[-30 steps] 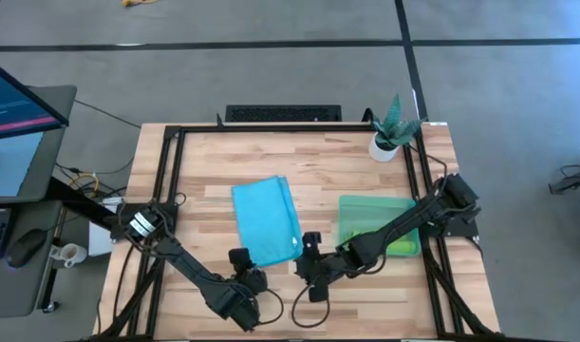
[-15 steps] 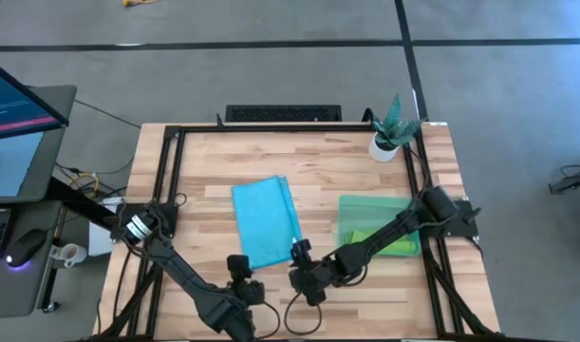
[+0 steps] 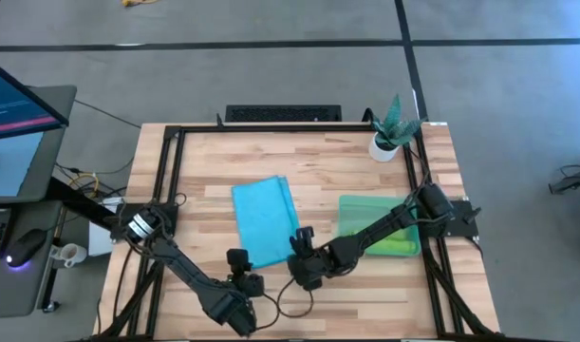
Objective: Roll microfiber towels into tight, uniform cylinder then place into a basket
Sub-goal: Fold the blue towel
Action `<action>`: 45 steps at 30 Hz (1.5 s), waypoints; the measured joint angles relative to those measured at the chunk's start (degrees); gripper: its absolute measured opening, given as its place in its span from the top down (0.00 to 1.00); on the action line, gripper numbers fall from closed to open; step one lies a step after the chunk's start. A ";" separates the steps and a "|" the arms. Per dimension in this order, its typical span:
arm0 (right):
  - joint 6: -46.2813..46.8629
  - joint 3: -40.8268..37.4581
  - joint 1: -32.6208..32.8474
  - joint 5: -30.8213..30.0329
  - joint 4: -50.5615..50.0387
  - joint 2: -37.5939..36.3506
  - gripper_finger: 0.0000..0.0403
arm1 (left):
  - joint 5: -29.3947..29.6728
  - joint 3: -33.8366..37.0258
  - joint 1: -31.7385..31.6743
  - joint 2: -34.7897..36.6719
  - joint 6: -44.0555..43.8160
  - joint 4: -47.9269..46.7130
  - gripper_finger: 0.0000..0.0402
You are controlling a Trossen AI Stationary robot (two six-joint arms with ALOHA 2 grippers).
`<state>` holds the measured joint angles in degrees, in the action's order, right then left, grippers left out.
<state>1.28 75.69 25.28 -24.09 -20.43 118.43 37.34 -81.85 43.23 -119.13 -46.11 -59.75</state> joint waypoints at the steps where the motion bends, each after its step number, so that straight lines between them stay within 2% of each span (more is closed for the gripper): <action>1: 0.99 -0.01 -0.41 0.01 -0.61 0.00 0.40 | -0.04 0.75 -0.17 0.00 0.42 1.33 0.59; 4: 3.54 -0.01 -1.42 0.44 -2.07 0.00 0.40 | -1.28 2.99 -0.67 0.00 2.82 5.92 0.59; 7: 4.30 -0.01 -2.03 3.60 -2.07 0.00 0.40 | -1.79 4.85 -1.17 0.05 4.27 8.97 0.59; 27: 8.41 0.32 -2.41 6.18 -3.29 2.23 0.42 | -1.18 9.53 -2.59 0.35 0.63 10.12 0.60; 32: 9.00 0.27 -2.41 6.88 -3.34 2.28 0.53 | -1.60 9.58 -3.55 0.31 1.23 9.79 0.67; 45: 8.91 0.15 -2.28 8.19 -3.09 2.19 0.90 | -2.34 9.21 -4.24 0.05 2.31 10.14 0.98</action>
<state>10.20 75.84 23.00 -15.89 -23.52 120.62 35.00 -72.64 38.99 -119.09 -43.80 -49.61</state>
